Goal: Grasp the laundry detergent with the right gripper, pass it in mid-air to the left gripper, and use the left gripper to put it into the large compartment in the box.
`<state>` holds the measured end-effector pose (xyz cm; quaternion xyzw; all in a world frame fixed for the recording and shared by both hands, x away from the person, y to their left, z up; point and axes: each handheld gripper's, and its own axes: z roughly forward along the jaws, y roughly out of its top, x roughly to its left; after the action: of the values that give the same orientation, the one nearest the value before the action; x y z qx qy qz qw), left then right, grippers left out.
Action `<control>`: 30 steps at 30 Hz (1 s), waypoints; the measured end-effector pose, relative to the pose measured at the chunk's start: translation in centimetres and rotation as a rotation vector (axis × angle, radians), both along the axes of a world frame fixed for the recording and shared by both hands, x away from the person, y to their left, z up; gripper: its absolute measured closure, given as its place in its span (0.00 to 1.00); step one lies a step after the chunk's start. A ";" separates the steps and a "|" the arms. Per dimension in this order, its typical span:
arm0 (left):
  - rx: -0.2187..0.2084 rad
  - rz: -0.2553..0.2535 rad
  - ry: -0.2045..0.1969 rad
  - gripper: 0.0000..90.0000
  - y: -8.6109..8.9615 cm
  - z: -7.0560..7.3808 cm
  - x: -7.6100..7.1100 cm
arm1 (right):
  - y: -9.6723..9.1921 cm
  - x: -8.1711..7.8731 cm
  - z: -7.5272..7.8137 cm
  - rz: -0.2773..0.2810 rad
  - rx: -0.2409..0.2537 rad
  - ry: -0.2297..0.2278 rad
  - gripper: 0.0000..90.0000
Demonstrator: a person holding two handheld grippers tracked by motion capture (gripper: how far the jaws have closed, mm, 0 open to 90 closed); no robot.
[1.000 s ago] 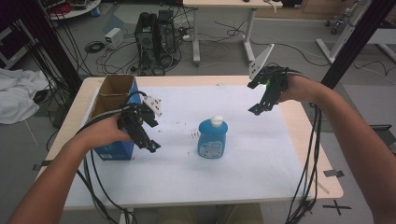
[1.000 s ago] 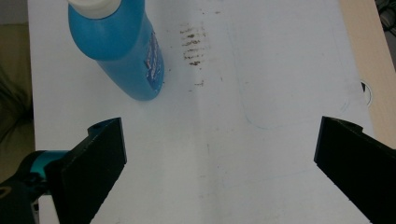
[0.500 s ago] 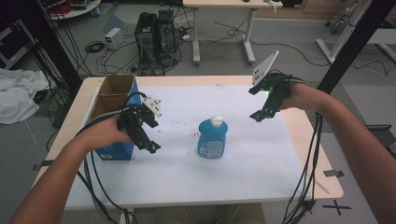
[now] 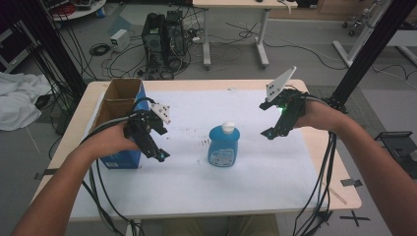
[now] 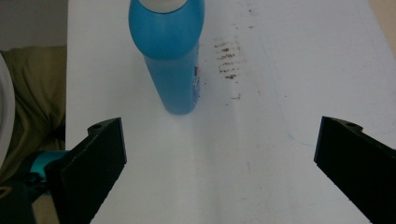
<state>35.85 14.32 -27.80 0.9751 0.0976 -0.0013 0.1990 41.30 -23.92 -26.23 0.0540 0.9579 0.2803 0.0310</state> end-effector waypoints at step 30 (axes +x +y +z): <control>-0.022 0.022 -0.002 0.16 -0.2 -0.4 0.1 | 0.7 -1.5 -4.8 0.013 0.200 0.033 0.01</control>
<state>35.97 14.12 -28.20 0.9718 0.1080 0.0009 0.2098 39.79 -23.23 -31.02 0.0549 0.9259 0.3737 0.0080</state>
